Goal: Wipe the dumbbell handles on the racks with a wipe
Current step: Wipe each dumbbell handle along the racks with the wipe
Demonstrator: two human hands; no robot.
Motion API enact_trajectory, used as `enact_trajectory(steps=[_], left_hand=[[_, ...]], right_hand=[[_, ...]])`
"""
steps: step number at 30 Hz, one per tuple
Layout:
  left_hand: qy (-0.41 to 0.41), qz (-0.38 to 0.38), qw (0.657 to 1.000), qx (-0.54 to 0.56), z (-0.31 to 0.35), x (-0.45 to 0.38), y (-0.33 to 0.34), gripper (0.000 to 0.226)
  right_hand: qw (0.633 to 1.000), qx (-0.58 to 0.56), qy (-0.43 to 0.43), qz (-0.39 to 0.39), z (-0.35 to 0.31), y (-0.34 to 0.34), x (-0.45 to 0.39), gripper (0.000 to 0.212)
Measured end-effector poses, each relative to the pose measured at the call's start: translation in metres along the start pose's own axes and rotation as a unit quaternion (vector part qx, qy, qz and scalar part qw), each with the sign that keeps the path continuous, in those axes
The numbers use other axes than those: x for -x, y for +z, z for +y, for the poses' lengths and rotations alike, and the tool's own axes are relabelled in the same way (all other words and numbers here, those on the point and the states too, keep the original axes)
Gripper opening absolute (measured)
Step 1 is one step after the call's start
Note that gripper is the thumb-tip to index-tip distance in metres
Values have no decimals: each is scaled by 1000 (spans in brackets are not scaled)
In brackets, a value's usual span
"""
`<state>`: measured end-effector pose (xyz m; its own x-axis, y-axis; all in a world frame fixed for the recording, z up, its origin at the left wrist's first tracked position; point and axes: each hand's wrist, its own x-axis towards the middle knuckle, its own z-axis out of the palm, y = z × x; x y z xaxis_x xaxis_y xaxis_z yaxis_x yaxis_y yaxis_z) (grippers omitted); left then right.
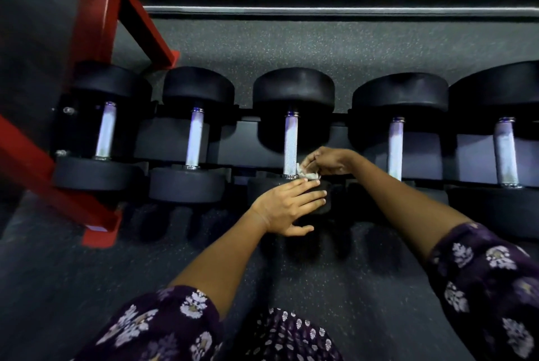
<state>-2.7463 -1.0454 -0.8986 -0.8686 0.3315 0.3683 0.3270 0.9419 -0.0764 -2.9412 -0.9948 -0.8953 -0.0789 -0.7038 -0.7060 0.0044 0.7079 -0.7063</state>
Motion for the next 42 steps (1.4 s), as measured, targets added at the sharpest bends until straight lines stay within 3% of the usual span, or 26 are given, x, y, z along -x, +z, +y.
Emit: enact_trajectory(steps=[5,10,17,22,24,27,28,32,34,36,38,40,42], left_hand=[[1,-6,1000,0,-1,0,-2,58],[-4,-4,1000,9,0,1,-1,57],[-6,-14,1000,7,-1,2,2,57],[0,-18,1000,2,0,5,5,58],[0,-30,1000,2,1,3,3,58],[-2,-33,999,-1,-1,2,3,57],[-4,-37,999,-2,0,3,2,57],[1,-37,999,0,2,6,3,58],[3,-34,999,-5,3,6,4,58],[0,-22,1000,2,2,4,6,57],[-4,-16,1000,7,1,5,8,55],[-4,-10,1000,13,0,5,8,54],[2,4,1000,15,0,5,8,54]], right_hand=[[999,-10,21,37,0,15,-18,24],[988,-151,27,34,7,8,-3,22],[934,-312,-38,170,-22,5,-17,24],[987,-130,45,86,-2,26,-5,22],[983,-136,21,119,-19,15,-6,28],[911,-347,-37,219,-47,-1,-14,30],[894,-370,-55,247,-52,3,-13,27],[880,-204,-139,405,-45,38,-14,5],[853,-138,-180,470,-48,43,-19,15],[818,-150,-185,524,-62,43,-22,14],[790,-257,-146,537,-67,40,-29,15],[758,-403,-99,503,-65,36,-36,13],[760,-436,-69,476,-63,33,-39,6]])
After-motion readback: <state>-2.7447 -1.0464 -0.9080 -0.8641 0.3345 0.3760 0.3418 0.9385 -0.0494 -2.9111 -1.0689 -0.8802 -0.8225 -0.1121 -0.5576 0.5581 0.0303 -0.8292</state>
